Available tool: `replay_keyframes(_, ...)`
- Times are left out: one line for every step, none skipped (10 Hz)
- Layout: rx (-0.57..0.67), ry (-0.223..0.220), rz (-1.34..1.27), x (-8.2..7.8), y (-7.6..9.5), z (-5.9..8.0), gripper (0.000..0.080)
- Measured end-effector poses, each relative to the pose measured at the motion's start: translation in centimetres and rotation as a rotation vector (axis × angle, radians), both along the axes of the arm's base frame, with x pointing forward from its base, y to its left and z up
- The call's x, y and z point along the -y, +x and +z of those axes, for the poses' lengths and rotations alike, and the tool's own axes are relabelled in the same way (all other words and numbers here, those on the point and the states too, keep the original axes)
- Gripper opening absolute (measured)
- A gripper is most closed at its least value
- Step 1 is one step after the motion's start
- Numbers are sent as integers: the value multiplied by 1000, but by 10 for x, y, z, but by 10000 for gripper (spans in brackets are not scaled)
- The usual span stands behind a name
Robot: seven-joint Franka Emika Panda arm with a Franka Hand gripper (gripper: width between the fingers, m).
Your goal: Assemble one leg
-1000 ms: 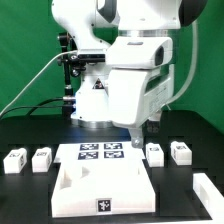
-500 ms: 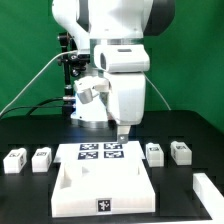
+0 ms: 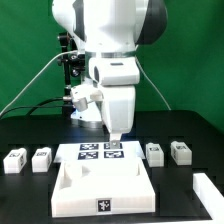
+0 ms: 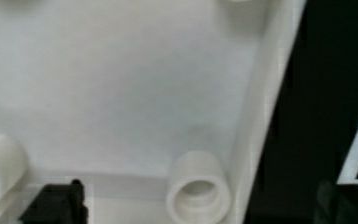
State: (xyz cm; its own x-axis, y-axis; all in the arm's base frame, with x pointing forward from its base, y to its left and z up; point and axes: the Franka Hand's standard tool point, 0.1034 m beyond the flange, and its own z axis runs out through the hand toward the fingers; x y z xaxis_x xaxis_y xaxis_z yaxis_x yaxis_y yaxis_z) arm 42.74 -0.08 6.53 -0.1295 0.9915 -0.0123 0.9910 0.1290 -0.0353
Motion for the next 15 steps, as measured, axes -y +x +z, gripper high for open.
replay_keyframes(10,12,4,6,-10,-14,650)
replay_keyframes(0,25,-13,13,-14,-34,650)
replay_keyframes(-15,31,-30,17,-10,-47,650)
replay_keyframes(-19,35,-41,19,-4,-54,650)
replay_keyframes(-14,34,-68,19,2,-54,650)
replay_keyframes(-14,32,-93,17,2,-54,650)
replay_keyframes(-15,32,-94,18,2,-54,650)
replay_keyframes(-15,32,-96,18,2,-54,540)
replay_keyframes(-15,32,-96,18,2,-54,372)
replay_keyframes(-15,32,-96,18,2,-54,372)
replay_keyframes(-16,32,-97,19,2,-54,234)
replay_keyframes(-16,32,-97,19,1,-54,95)
replay_keyframes(-10,32,-98,19,3,-53,95)
replay_keyframes(-9,32,-98,19,3,-53,58)
replay_keyframes(-9,32,-98,19,3,-53,59)
